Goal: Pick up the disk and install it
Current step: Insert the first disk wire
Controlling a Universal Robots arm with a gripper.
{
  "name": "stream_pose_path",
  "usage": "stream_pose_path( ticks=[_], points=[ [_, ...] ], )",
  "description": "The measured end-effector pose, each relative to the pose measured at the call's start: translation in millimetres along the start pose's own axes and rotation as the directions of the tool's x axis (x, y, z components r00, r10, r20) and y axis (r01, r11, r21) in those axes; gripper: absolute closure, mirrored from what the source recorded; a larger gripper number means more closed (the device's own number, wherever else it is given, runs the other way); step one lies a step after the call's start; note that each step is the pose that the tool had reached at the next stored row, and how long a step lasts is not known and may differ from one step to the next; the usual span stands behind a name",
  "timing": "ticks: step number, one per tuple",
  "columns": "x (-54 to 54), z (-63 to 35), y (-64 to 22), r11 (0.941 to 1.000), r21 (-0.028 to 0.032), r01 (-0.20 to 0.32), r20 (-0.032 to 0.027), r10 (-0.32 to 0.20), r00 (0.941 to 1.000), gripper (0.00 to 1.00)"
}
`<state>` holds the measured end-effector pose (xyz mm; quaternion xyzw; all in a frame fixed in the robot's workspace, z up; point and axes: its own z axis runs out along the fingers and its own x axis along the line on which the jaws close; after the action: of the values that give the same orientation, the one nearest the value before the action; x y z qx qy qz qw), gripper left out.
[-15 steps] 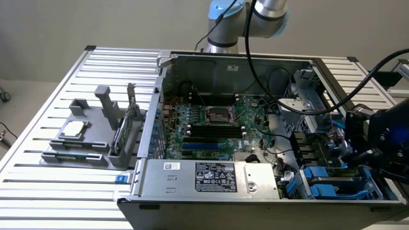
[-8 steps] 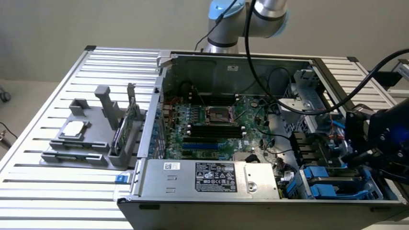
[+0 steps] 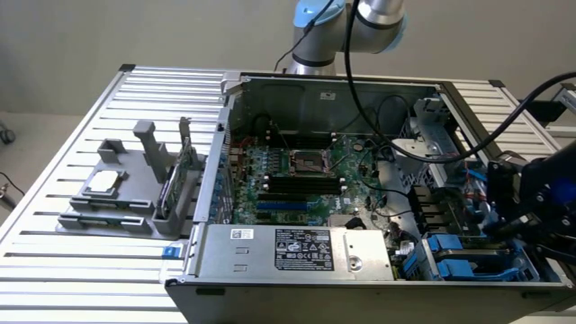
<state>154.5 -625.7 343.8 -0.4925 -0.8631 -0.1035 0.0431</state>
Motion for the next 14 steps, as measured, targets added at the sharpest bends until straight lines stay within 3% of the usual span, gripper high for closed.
stream_pose_path(
  ticks=[5, 9, 14],
  points=[
    [-0.7, -0.7, -0.4, 0.9999, 0.0067, -0.012, 0.015, 0.012, 0.9998, 0.82],
    [-0.4, -2.9, -0.5, 0.9997, 0.0066, -0.024, 0.0161, 0.024, 0.9996, 0.82],
    [1.6, -5.3, -2.9, 0.9996, 0.0041, -0.028, 0.0134, 0.027, 0.9995, 0.82]
  ],
)
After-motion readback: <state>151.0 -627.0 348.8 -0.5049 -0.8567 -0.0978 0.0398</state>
